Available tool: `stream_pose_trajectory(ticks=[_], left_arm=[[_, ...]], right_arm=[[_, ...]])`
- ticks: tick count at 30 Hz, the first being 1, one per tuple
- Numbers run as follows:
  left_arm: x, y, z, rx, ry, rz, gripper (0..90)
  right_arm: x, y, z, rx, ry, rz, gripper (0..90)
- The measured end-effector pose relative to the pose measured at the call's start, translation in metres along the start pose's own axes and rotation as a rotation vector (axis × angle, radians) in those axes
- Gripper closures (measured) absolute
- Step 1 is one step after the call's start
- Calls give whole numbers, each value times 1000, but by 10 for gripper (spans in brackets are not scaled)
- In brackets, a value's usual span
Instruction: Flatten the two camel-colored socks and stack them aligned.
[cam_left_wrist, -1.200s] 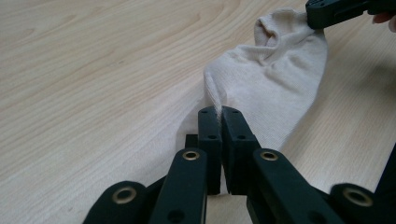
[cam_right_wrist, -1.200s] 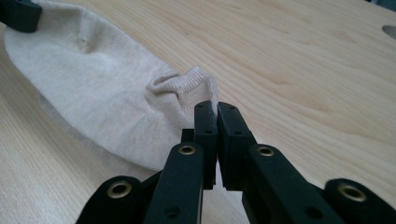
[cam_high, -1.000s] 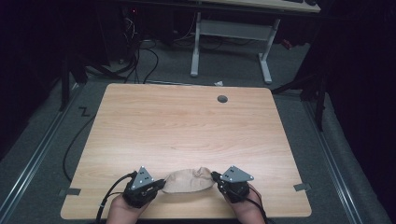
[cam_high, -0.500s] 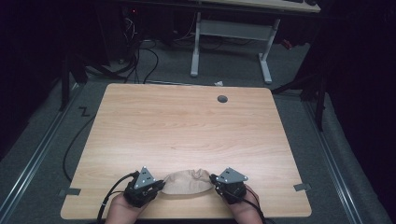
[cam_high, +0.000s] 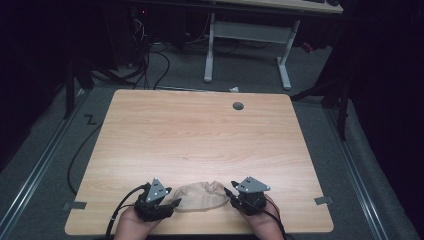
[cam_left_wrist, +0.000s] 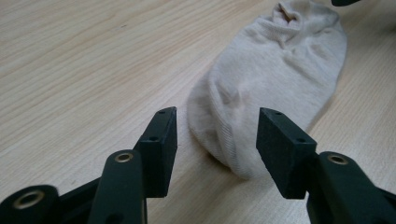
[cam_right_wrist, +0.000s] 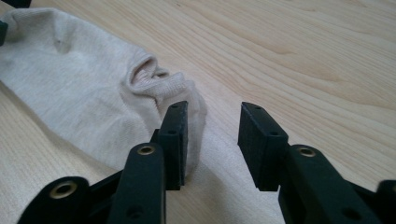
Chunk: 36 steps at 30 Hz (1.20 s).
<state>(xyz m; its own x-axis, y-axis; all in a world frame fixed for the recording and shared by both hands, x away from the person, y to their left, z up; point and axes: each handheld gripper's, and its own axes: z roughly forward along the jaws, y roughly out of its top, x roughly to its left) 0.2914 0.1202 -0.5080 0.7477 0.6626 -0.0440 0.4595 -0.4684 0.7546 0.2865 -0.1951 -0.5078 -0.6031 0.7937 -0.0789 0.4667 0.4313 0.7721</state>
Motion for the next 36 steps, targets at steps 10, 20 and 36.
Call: stream_pose_trajectory(ticks=[10,20,36], left_arm=[[14,2,-7,-50,23,-9,447],[79,-3,-15,-79,140,-91,445],[138,-24,-23,-12,261,-187,454]], right_arm=[[-10,2,-5,-49,-51,5,542],[-43,0,-2,-68,-123,78,523],[-102,0,31,-5,-254,224,530]])
